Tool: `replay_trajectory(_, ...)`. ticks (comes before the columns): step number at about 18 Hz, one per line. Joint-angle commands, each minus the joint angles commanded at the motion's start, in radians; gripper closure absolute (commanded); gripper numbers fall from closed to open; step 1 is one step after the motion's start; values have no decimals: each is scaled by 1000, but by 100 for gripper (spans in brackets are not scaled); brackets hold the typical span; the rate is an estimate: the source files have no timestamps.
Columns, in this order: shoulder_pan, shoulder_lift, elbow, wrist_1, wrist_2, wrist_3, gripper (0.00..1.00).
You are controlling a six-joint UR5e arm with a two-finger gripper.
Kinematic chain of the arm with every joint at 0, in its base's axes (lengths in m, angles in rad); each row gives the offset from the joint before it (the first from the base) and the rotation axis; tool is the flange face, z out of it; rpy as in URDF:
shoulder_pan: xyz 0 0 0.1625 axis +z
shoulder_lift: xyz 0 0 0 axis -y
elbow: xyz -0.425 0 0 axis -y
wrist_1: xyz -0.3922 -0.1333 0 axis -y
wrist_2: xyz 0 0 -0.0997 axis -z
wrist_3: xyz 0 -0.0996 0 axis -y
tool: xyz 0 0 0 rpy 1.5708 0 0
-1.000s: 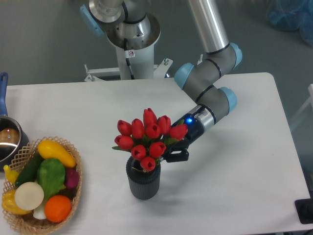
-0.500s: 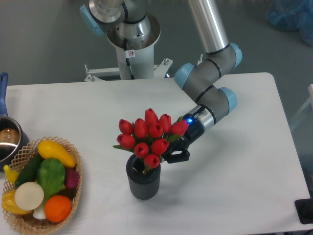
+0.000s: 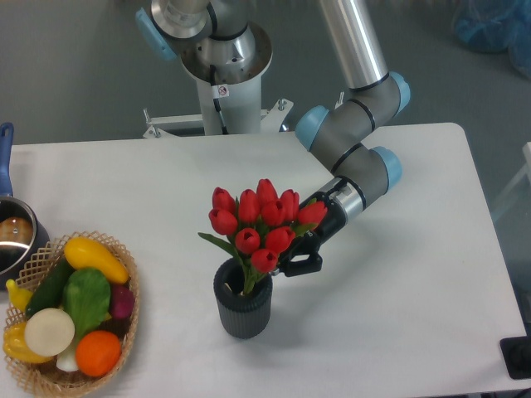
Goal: Insert the flowers into the vase
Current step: 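Push the bouquet further down into the vase with the gripper, then open the gripper to release the tulip bouquet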
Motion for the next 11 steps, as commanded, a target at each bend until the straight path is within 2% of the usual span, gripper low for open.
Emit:
replay_trajectory(3,2,0,0,-2,2,0,65)
replay_trajectory(5,2,2,2,0,2,0,56)
replay_trajectory(6,2,3,2,-2,3,0,55)
replay_trajectory(11,9,14,2,-3,3,-3,27)
